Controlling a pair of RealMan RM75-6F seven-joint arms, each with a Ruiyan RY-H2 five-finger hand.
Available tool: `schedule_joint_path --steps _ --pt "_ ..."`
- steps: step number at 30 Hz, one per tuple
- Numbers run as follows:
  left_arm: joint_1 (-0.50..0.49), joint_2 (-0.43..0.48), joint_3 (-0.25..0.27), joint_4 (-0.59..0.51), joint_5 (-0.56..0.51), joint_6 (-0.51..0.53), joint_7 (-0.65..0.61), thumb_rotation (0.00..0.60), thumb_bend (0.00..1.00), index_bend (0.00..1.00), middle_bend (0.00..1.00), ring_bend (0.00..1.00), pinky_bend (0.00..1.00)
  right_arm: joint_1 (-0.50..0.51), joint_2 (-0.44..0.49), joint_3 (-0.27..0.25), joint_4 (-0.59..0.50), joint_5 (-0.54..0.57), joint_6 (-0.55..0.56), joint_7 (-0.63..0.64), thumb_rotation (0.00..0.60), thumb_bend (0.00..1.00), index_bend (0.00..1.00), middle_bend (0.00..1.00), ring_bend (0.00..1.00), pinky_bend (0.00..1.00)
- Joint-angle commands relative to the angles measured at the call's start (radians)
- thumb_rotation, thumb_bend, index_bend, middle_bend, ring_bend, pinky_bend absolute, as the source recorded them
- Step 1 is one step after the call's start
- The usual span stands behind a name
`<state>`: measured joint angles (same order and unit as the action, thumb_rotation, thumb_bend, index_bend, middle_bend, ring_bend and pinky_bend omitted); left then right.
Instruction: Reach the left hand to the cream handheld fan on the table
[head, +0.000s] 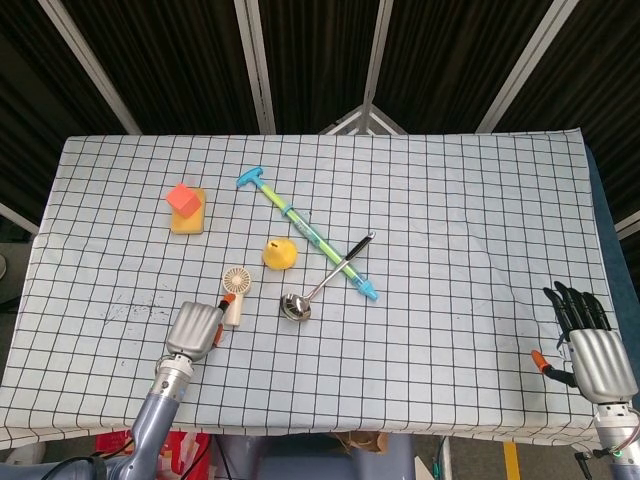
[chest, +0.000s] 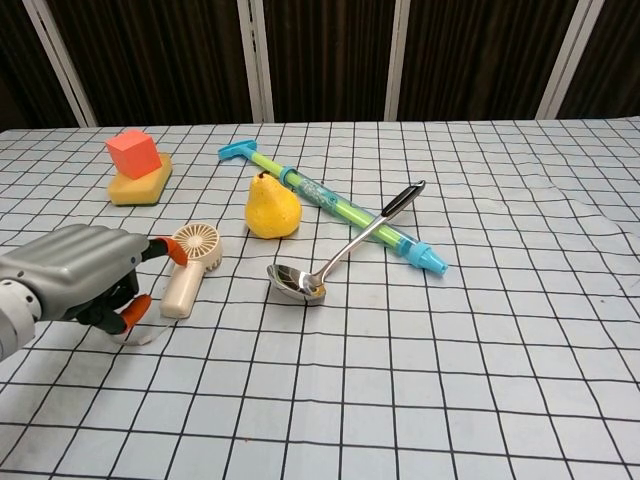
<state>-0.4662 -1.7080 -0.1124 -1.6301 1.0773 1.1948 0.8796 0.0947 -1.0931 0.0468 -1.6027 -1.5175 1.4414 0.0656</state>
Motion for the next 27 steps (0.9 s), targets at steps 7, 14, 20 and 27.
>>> schedule_joint_path --steps 7,14,20,27 --pt "-0.007 -0.004 0.015 0.022 -0.022 0.0 0.009 0.6 0.73 0.23 0.9 0.72 0.69 0.0 0.001 0.0 0.0 -0.001 0.0 0.002 0.6 0.28 0.07 0.0 0.0 0.0" --pt "-0.016 -0.025 0.032 0.063 -0.044 -0.014 0.006 0.6 0.73 0.23 0.9 0.72 0.69 0.0 0.001 0.0 -0.001 0.0 -0.001 0.0 0.6 0.28 0.07 0.0 0.0 0.0" --pt "-0.019 -0.034 0.04 0.077 -0.049 -0.009 -0.004 0.6 0.73 0.22 0.89 0.72 0.69 0.0 0.001 -0.001 0.0 0.001 -0.001 0.003 0.6 0.28 0.07 0.0 0.0 0.0" --pt "-0.01 0.01 0.016 0.005 0.038 0.054 -0.105 0.6 0.69 0.14 0.78 0.62 0.65 0.0 0.001 -0.001 0.0 0.0 0.0 0.002 0.6 0.28 0.07 0.0 0.0 0.0"
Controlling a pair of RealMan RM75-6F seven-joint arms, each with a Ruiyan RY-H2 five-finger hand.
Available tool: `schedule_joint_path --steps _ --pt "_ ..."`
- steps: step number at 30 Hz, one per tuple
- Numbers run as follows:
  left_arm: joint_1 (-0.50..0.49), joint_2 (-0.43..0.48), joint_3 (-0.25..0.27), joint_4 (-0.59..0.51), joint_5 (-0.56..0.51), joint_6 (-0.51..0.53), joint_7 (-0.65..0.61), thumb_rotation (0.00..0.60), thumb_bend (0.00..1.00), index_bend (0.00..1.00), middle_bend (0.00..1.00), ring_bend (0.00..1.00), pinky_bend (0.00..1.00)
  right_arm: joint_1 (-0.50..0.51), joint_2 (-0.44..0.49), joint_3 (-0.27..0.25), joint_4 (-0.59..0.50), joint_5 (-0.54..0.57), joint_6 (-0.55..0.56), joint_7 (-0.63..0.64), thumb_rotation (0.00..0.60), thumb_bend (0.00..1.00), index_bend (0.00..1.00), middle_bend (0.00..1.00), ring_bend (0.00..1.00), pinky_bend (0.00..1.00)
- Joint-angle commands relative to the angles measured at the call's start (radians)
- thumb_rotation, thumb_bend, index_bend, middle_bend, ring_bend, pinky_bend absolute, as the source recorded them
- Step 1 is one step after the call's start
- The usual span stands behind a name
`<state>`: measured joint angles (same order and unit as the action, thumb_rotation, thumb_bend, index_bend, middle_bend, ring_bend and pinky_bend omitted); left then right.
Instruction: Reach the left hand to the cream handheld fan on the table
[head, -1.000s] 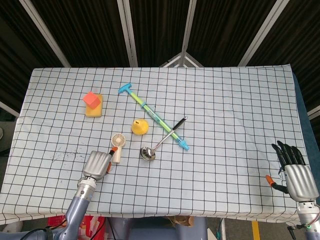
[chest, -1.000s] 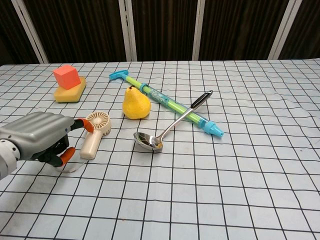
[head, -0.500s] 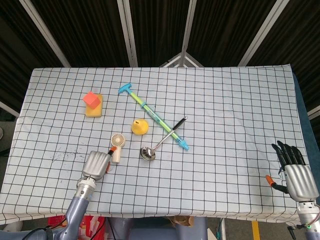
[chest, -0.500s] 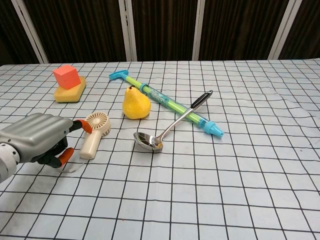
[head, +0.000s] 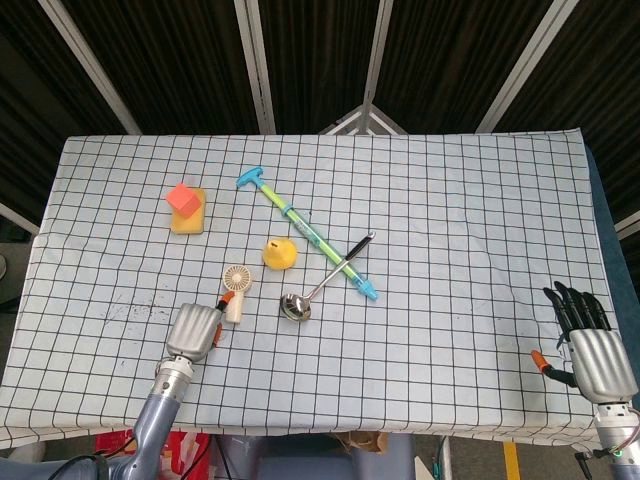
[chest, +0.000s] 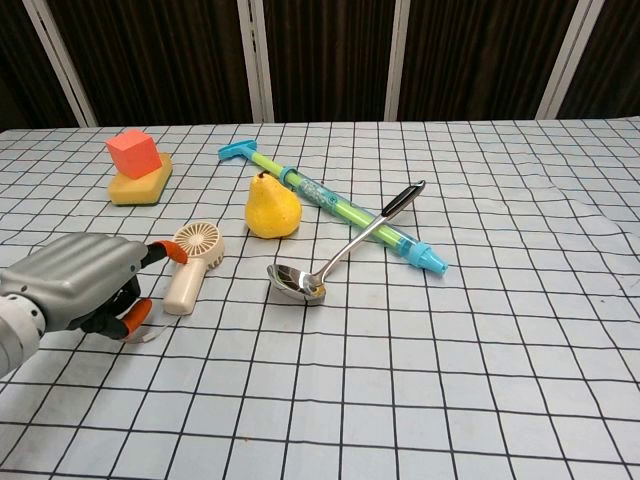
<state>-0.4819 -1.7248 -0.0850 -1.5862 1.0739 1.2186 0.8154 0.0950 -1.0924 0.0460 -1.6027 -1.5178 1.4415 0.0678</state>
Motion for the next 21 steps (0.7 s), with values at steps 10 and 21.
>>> schedule_joint_path --steps 10,21 --pt "0.068 0.21 0.002 -0.231 0.216 0.166 -0.165 0.6 0.32 0.0 0.19 0.12 0.17 -0.001 -0.001 0.0 0.001 0.0 0.002 -0.003 0.6 0.28 0.07 0.0 0.0 0.0" --pt "0.247 0.415 0.156 -0.189 0.411 0.354 -0.305 0.6 0.19 0.0 0.0 0.0 0.0 -0.002 -0.005 0.001 -0.001 0.0 0.005 -0.017 0.6 0.28 0.07 0.0 0.0 0.0"
